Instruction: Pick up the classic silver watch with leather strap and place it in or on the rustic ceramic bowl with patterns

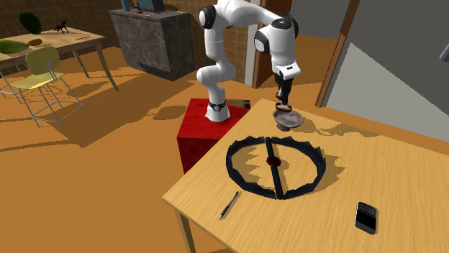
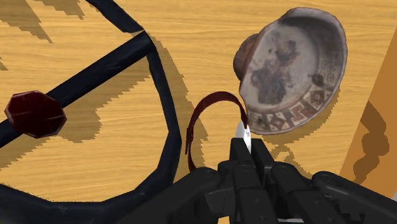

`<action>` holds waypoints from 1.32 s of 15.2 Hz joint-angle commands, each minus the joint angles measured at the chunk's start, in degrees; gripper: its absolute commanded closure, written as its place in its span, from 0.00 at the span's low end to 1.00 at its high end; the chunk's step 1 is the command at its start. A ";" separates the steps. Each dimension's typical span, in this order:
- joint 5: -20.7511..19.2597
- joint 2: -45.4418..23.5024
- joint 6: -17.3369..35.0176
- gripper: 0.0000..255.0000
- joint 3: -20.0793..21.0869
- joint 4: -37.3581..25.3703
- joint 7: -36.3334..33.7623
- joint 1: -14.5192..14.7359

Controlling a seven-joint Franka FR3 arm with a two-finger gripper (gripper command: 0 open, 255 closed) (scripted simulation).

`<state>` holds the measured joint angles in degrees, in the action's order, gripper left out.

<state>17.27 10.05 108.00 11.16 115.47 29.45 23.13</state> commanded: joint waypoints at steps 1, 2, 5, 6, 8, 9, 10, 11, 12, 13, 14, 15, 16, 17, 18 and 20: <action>0.67 2.56 0.28 1.00 1.37 2.20 -2.29 1.12; 0.98 3.43 0.50 1.00 2.11 2.94 -3.43 1.68; 1.91 5.76 1.09 1.00 4.41 4.79 -6.95 3.36; 2.23 6.43 1.27 1.00 5.21 5.27 -8.16 3.92; 2.85 7.62 1.62 1.00 6.87 6.05 -10.62 5.03; 2.96 7.81 1.68 1.00 7.19 6.16 -11.07 5.22; 3.05 7.75 2.43 1.00 7.26 6.87 -10.90 5.25; 3.15 7.69 3.18 1.00 7.34 7.56 -10.72 5.29; 3.24 7.60 3.93 1.00 7.41 8.25 -10.55 5.32; 3.33 7.51 4.68 1.00 7.49 8.92 -10.38 5.36; 3.43 7.40 5.43 1.00 7.57 9.58 -10.21 5.39; 3.52 7.27 6.19 1.00 7.65 10.23 -10.04 5.43; 3.62 7.14 6.95 1.00 7.73 10.87 -9.87 5.47; 3.71 6.99 7.71 1.00 7.81 11.49 -9.70 5.51; 3.81 6.82 8.47 1.00 7.90 12.11 -9.53 5.54; 4.00 6.46 10.01 1.00 8.07 13.31 -9.20 5.62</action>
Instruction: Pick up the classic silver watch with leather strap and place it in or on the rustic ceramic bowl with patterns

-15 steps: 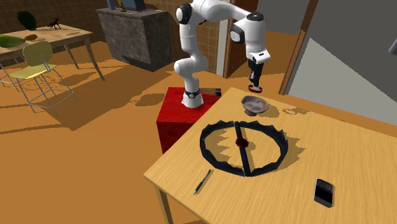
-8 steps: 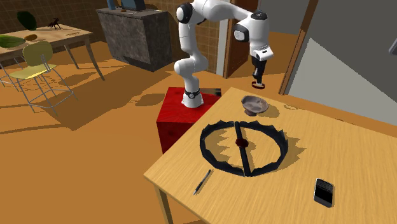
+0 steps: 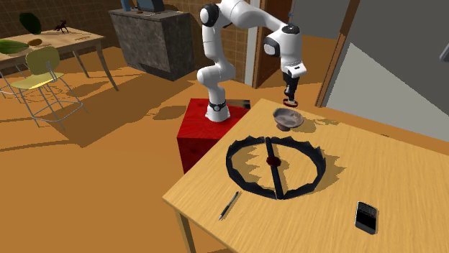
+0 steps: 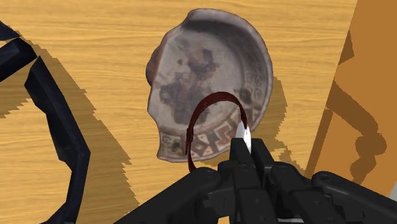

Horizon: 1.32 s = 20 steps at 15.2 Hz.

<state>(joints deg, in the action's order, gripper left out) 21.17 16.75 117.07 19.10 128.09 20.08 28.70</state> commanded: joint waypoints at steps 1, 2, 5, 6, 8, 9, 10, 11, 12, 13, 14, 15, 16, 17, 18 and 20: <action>0.20 -0.45 1.71 1.00 0.21 1.26 0.34 0.08; 0.30 -0.67 2.49 1.00 0.29 1.83 0.50 0.12; 0.58 -1.41 4.83 1.00 0.56 3.48 1.00 0.23; 0.68 -1.69 5.61 1.00 0.65 4.00 1.17 0.27; 0.79 -2.00 6.49 1.00 0.74 4.58 1.36 0.31; 0.79 -2.01 6.49 1.00 0.74 4.58 1.36 0.31; 0.79 -2.01 6.49 1.00 0.74 4.58 1.36 0.31; 0.79 -2.01 6.49 1.00 0.74 4.57 1.36 0.31; 0.79 -2.01 6.49 1.00 0.74 4.57 1.36 0.31; 0.79 -2.01 6.49 1.00 0.74 4.57 1.36 0.31; 0.78 -2.01 6.48 1.00 0.74 4.57 1.36 0.31; 0.78 -2.01 6.48 0.00 0.74 4.57 1.36 0.31; 0.78 -2.01 6.48 0.00 0.74 4.57 1.36 0.31; 0.78 -2.01 6.48 0.00 0.74 4.57 1.36 0.31; 0.78 -2.01 6.48 0.00 0.74 4.57 1.36 0.31; 0.78 -2.01 6.48 0.00 0.74 4.57 1.36 0.31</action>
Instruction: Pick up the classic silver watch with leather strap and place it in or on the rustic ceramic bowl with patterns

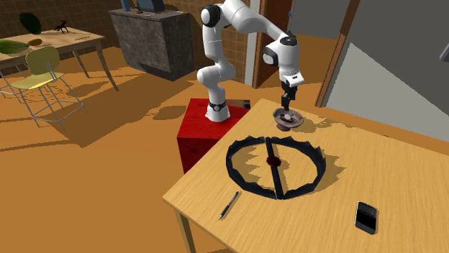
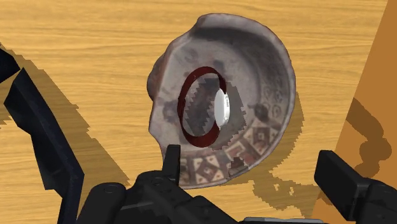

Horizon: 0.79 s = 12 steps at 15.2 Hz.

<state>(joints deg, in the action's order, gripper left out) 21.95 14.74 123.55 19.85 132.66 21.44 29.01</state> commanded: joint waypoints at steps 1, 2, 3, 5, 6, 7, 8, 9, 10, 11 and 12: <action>-0.18 0.94 -2.01 0.00 -0.47 -1.01 -0.01 -0.20; -0.38 1.79 -4.02 0.00 -0.94 -2.09 -0.04 -0.41; -0.60 2.55 -6.01 0.00 -1.41 -3.25 -0.07 -0.61; -0.77 3.09 -7.57 0.00 -1.78 -4.22 -0.10 -0.76; -0.77 3.10 -7.57 0.00 -1.78 -4.21 -0.10 -0.76; -0.77 3.09 -7.57 0.00 -1.78 -4.22 -0.10 -0.76; -0.77 3.09 -7.57 0.00 -1.78 -4.22 -0.10 -0.76; -0.77 3.09 -7.57 0.00 -1.78 -4.22 -0.10 -0.76; -0.77 3.09 -7.57 0.00 -1.78 -4.22 -0.10 -0.76; -0.77 3.09 -7.57 0.00 -1.78 -4.22 -0.10 -0.76; -0.77 3.09 -7.55 0.00 -1.78 -4.21 -0.10 -0.76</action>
